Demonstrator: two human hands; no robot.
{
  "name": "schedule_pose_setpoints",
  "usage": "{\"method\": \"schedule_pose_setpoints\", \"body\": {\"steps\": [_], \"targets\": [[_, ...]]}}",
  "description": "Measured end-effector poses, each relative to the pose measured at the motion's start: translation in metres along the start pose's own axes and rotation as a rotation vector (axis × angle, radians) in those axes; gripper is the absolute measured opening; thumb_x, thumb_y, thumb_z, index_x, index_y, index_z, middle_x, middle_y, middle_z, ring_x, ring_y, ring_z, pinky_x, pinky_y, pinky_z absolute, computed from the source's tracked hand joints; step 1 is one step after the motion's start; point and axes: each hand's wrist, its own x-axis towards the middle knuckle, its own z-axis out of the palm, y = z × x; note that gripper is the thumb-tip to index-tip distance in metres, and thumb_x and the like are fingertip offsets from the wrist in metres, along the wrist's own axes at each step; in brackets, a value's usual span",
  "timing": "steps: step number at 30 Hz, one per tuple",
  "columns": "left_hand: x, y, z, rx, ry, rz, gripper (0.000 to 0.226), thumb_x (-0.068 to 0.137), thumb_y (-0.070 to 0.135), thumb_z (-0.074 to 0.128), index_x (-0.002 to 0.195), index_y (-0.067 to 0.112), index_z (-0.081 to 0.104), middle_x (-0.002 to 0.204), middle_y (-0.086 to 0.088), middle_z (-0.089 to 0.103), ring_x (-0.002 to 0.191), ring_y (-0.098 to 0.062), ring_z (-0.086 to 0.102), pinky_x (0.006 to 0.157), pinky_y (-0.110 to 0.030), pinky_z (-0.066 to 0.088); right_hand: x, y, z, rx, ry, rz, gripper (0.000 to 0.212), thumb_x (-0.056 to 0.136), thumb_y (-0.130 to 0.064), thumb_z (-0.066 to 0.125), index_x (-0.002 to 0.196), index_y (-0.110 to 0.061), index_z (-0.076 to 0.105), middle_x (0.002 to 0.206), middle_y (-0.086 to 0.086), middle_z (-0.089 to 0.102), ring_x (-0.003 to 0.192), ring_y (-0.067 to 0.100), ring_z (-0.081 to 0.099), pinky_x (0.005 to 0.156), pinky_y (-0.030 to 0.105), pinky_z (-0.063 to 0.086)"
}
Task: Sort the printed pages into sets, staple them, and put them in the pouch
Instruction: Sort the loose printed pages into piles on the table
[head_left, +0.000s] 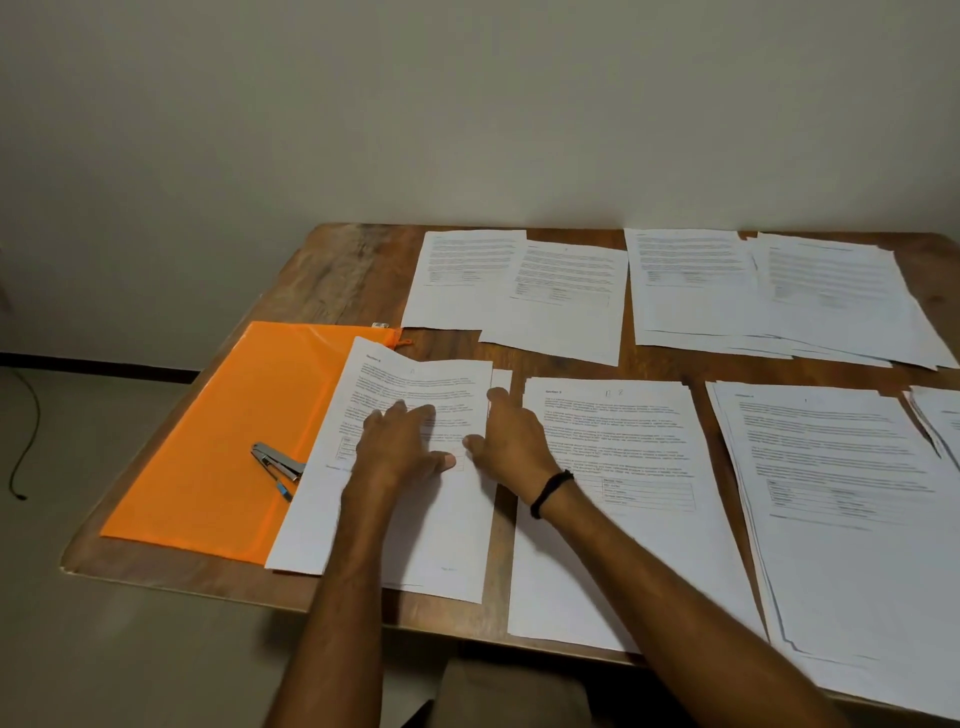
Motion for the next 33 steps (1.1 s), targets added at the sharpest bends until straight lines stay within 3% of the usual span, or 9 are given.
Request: {"method": "schedule_pose_setpoints", "body": {"steps": [7,13,15,17,19,22,26,29,33], "targets": [[0.003,0.003,0.007,-0.003,-0.021,0.012,0.079,0.080,0.054,0.075,0.148,0.030,0.042,0.154,-0.006,0.041,0.139,-0.034,0.037,0.116,-0.051,0.032,0.008,0.010,-0.013,0.121,-0.070,0.043,0.058,0.093,-0.022,0.069,0.142,-0.010,0.042,0.134,0.012,0.060,0.123,0.031,0.057,0.094,0.034,0.047],[0.005,0.002,0.007,-0.014,-0.048,0.022,0.081,0.080,0.056,0.074,0.149,0.032,0.040,0.158,-0.006,0.036,0.144,-0.037,0.031,0.118,-0.055,0.026,0.063,0.030,-0.044,-0.004,0.186,-0.016,0.017,0.094,-0.015,0.065,0.102,0.000,0.064,0.098,0.012,0.069,0.093,0.028,0.065,0.074,0.031,0.050],[0.004,0.002,0.007,-0.018,-0.047,0.024,0.081,0.080,0.056,0.075,0.149,0.032,0.040,0.159,-0.006,0.035,0.144,-0.037,0.031,0.118,-0.056,0.027,0.092,0.046,-0.056,-0.074,0.233,-0.023,0.039,0.088,-0.019,0.072,0.119,-0.002,0.057,0.116,0.015,0.065,0.111,0.033,0.060,0.088,0.036,0.050],[0.004,0.002,0.008,-0.022,-0.052,0.021,0.082,0.080,0.056,0.075,0.150,0.032,0.039,0.160,-0.005,0.034,0.145,-0.037,0.030,0.118,-0.056,0.027,0.115,0.066,-0.067,-0.208,0.160,0.015,0.084,0.084,-0.041,0.077,0.148,-0.006,0.035,0.151,0.016,0.043,0.142,0.038,0.035,0.114,0.046,0.034],[0.004,0.002,0.007,-0.021,-0.055,0.022,0.083,0.080,0.056,0.074,0.150,0.032,0.038,0.160,-0.005,0.033,0.145,-0.037,0.029,0.118,-0.056,0.026,0.130,0.083,-0.076,-0.259,0.064,0.063,0.100,0.084,-0.060,0.069,0.155,-0.009,0.021,0.160,0.016,0.028,0.149,0.037,0.023,0.119,0.050,0.024],[0.002,0.004,0.007,-0.031,-0.037,0.022,0.079,0.081,0.054,0.075,0.149,0.031,0.041,0.157,-0.005,0.036,0.144,-0.036,0.030,0.118,-0.055,0.026,0.136,0.095,-0.069,-0.330,0.095,-0.030,0.076,0.086,-0.069,0.059,0.134,-0.011,0.047,0.133,0.016,0.058,0.121,0.037,0.053,0.097,0.045,0.046],[0.002,0.010,0.005,-0.059,-0.048,0.021,0.076,0.079,0.052,0.078,0.145,0.032,0.045,0.153,-0.003,0.042,0.141,-0.034,0.034,0.115,-0.052,0.030,0.128,0.091,-0.056,-0.367,0.254,-0.172,0.041,0.094,-0.053,0.059,0.090,-0.012,0.060,0.090,0.010,0.069,0.084,0.030,0.063,0.065,0.035,0.044],[-0.001,0.014,-0.001,-0.099,-0.045,0.036,0.075,0.079,0.048,0.079,0.143,0.027,0.048,0.150,-0.004,0.046,0.137,-0.029,0.039,0.112,-0.046,0.034,0.124,0.085,-0.060,-0.455,0.325,-0.232,0.041,0.097,-0.044,0.059,0.070,-0.013,0.058,0.073,0.008,0.069,0.070,0.028,0.063,0.062,0.034,0.042],[-0.011,0.015,-0.021,-0.434,0.096,0.008,0.078,0.083,0.047,0.077,0.149,0.019,0.045,0.151,-0.008,0.048,0.137,-0.029,0.047,0.113,-0.047,0.038,0.105,0.066,-0.067,-0.366,0.538,-0.423,0.040,0.098,-0.041,0.059,0.074,-0.013,0.073,0.068,0.006,0.071,0.059,0.025,0.064,0.068,0.036,0.051]]}}
